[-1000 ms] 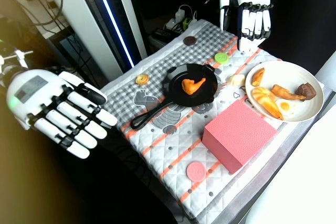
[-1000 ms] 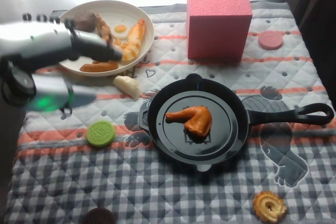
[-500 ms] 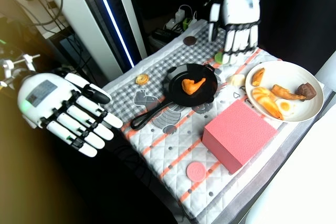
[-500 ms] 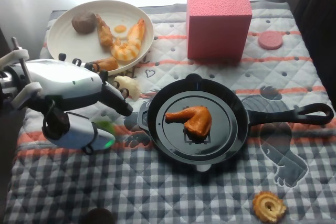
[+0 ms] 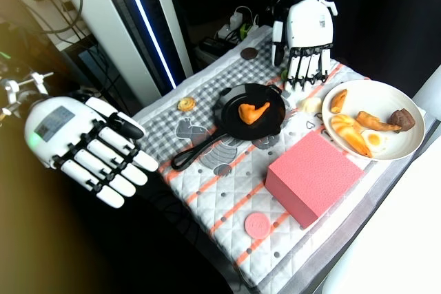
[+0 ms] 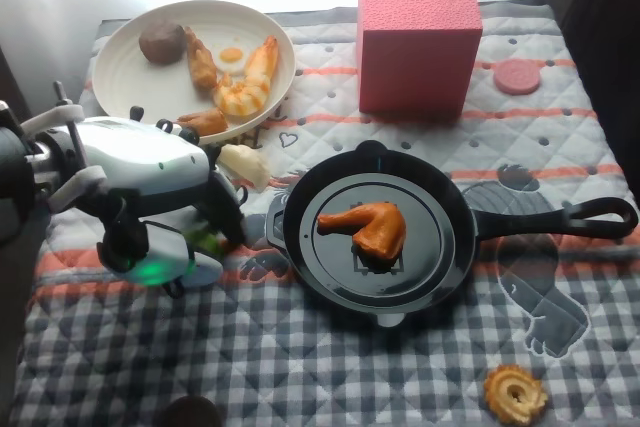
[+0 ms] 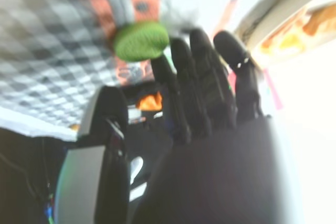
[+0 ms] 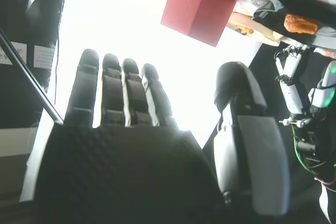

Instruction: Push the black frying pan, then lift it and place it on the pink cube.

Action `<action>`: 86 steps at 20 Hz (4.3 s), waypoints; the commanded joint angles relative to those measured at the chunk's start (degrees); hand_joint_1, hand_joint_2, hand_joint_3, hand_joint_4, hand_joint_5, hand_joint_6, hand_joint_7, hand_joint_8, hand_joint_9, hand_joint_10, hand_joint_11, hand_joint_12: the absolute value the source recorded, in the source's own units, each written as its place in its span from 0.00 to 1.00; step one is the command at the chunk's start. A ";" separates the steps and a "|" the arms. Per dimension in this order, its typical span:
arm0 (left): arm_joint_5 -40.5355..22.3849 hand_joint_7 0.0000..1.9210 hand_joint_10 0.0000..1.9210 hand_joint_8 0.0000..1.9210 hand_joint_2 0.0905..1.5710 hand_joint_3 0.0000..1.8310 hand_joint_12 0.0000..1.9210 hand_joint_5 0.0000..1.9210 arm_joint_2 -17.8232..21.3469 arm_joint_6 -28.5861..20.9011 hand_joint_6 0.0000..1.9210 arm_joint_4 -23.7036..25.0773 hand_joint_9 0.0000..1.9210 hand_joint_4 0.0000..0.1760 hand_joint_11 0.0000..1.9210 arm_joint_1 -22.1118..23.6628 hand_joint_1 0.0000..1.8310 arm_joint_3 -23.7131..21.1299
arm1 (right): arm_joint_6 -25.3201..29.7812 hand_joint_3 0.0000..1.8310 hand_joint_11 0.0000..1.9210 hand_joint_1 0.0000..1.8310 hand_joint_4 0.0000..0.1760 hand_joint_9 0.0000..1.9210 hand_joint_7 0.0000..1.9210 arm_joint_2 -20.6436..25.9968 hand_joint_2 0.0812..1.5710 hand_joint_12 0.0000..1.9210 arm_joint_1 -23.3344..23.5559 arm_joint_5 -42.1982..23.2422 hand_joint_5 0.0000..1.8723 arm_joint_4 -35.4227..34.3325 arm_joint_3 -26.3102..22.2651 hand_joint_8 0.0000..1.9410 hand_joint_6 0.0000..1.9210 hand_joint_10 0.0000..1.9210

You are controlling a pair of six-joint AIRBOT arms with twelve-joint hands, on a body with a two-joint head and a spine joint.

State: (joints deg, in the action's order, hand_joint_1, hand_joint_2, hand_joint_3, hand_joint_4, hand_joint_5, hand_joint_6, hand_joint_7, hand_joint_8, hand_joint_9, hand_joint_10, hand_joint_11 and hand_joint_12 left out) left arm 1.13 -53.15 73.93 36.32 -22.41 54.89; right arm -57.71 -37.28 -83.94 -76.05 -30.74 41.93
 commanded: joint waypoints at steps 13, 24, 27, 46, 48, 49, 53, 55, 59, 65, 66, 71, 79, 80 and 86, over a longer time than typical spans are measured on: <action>-8.94 0.29 0.49 0.01 0.86 0.00 0.81 0.19 -5.89 -0.27 0.27 0.94 0.07 0.00 0.00 0.77 0.32 0.41 | 0.76 0.00 0.00 0.21 0.00 0.00 0.00 -0.96 0.83 0.00 -0.04 -7.06 0.00 -0.60 0.33 0.00 0.00 0.00; -10.13 0.08 0.00 0.00 0.84 0.00 0.38 0.08 -8.68 -0.29 0.00 0.94 0.04 0.20 0.00 1.25 0.35 1.98 | 0.90 0.00 0.01 0.21 0.00 0.00 0.00 -1.33 0.83 0.00 -0.05 -7.35 0.00 -0.85 0.37 0.00 0.00 0.00; -10.41 0.05 0.01 0.01 0.84 0.00 0.06 0.06 -9.71 -0.30 0.00 0.94 0.02 0.21 0.00 1.74 0.34 2.61 | 0.92 0.00 0.01 0.21 0.00 0.00 0.00 -1.41 0.84 0.00 -0.05 -7.43 0.00 -0.89 0.38 0.00 0.00 0.00; -10.79 0.13 0.02 0.01 0.83 0.00 0.48 0.14 -8.06 -0.50 0.01 -0.69 0.12 0.19 0.00 2.01 0.38 2.74 | 2.70 0.00 0.00 0.21 0.00 0.00 0.00 -2.05 0.83 0.08 -1.70 -9.43 0.00 -2.50 0.32 0.00 0.00 0.00; -12.11 0.23 0.05 0.03 0.83 0.00 0.67 0.23 -6.37 -0.62 0.04 -0.73 0.21 0.09 0.00 0.93 0.38 0.91 | 3.06 0.00 0.00 0.19 0.00 0.00 0.00 -2.10 0.82 0.12 -2.04 -9.94 0.00 -2.87 0.24 0.00 0.00 0.00; -12.68 0.32 0.21 0.06 0.83 0.00 0.78 0.30 -6.03 -0.80 0.08 -0.73 0.24 0.00 0.00 0.61 0.40 0.39 | 3.25 0.00 0.00 0.21 0.00 0.00 0.00 -2.10 0.82 0.07 -2.11 -10.02 0.00 -2.94 0.25 0.00 0.00 0.00; -15.14 0.28 0.59 0.28 0.88 0.01 0.88 0.25 -5.12 -2.63 0.88 -0.59 0.14 0.81 0.01 -1.59 0.40 -1.21 | 3.48 0.00 0.00 0.21 0.00 0.00 0.00 -2.21 0.83 0.07 -2.20 -10.09 0.00 -3.18 0.27 0.00 0.00 0.00; -15.04 0.22 0.73 0.52 0.88 0.00 0.96 0.25 -5.09 -2.72 0.88 -0.55 0.13 0.76 0.05 -2.07 0.40 -1.50 | 3.55 0.00 0.00 0.21 0.00 0.00 0.00 -2.22 0.83 0.06 -2.20 -10.09 0.00 -3.27 0.27 0.00 0.00 0.00; -14.78 0.22 0.73 0.54 0.87 0.00 0.95 0.27 -5.85 -2.83 0.87 0.12 0.13 0.66 0.04 -3.18 0.42 -1.90 | 3.68 0.00 0.00 0.21 0.00 0.00 0.00 -2.37 0.83 0.01 -2.20 -10.08 0.00 -3.58 0.27 0.00 0.00 0.00; -15.43 0.27 0.41 0.15 0.82 0.00 0.80 0.21 -8.25 -2.88 0.30 0.33 0.16 0.00 0.00 -3.03 0.39 -0.81 | 3.74 0.00 0.00 0.20 0.00 0.00 0.00 -2.43 0.83 0.00 -2.33 -10.08 0.00 -3.73 0.28 0.00 0.00 0.00; -15.43 0.30 0.24 0.03 0.82 0.00 0.76 0.27 -8.68 -2.89 0.10 0.34 0.20 0.00 0.00 -2.65 0.39 -0.51 | 3.74 0.00 0.01 0.20 0.00 0.00 0.00 -2.45 0.83 0.00 -2.33 -10.08 0.00 -3.73 0.28 0.00 0.00 0.00; -14.17 0.22 0.05 0.00 0.85 0.00 0.58 0.22 -11.16 -2.95 0.00 0.30 0.19 0.05 0.00 -1.35 0.36 1.87 | 3.74 0.00 0.01 0.21 0.00 0.00 0.00 -2.56 0.82 0.01 -2.43 -10.08 0.00 -3.90 0.30 0.00 0.00 0.00; -13.20 0.22 0.03 0.00 0.86 0.00 0.71 0.22 -14.53 -3.12 0.01 0.50 0.19 0.16 0.00 -0.34 0.32 4.19 | 3.74 0.00 0.00 0.22 0.00 0.00 0.00 -2.56 0.83 0.09 -2.58 -10.08 0.00 -4.02 0.32 0.00 0.00 0.00; -13.24 0.22 0.03 0.00 0.85 0.00 0.70 0.22 -14.82 -3.12 0.01 0.62 0.20 0.17 0.00 -0.27 0.33 4.29 | 3.74 0.00 0.00 0.22 0.00 0.00 0.00 -2.58 0.83 0.09 -2.58 -10.08 0.00 -4.02 0.32 0.00 0.00 0.00; -14.05 0.33 0.29 0.00 0.80 0.00 0.91 0.31 -17.74 -3.11 0.01 0.95 0.22 0.16 0.01 0.24 0.41 5.35 | 3.74 0.00 0.00 0.21 0.00 0.01 0.00 -2.65 0.82 0.19 -2.65 -10.08 0.00 -4.02 0.35 0.00 0.00 0.00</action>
State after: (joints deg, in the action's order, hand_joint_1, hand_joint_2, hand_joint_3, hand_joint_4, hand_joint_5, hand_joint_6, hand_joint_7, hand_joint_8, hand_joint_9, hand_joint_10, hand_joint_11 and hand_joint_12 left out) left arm -10.04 -69.97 71.29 37.36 -22.00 60.45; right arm -54.17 -40.10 -86.67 -79.22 -34.57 42.04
